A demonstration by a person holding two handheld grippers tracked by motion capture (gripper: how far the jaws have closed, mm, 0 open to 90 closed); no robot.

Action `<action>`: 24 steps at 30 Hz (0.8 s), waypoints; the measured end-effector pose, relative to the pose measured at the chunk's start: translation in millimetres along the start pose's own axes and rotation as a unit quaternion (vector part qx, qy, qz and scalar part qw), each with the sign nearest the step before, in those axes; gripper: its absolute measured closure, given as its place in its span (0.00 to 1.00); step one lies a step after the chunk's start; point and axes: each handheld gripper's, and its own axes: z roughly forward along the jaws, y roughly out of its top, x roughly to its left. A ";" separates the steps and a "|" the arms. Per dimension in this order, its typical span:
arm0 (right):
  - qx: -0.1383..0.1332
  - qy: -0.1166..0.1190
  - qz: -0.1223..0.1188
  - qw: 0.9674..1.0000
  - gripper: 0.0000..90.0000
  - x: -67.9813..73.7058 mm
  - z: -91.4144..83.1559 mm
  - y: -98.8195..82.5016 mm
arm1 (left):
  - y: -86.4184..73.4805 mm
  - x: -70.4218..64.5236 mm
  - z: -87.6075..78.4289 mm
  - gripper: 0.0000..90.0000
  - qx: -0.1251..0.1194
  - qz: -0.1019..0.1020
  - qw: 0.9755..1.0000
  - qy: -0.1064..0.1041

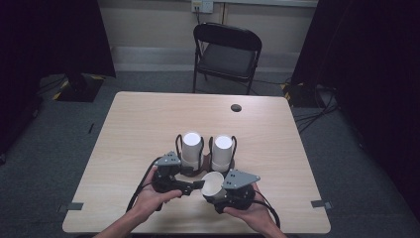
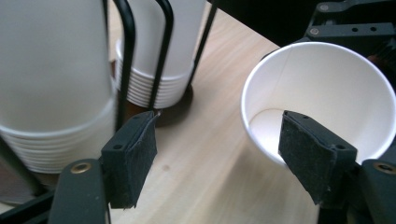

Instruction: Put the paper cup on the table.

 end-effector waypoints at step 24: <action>-0.020 -0.024 0.056 0.998 0.27 -18.8 -19.0 -8.4 | -18.2 21.4 -30.3 0.25 0.005 0.015 0.998 0.057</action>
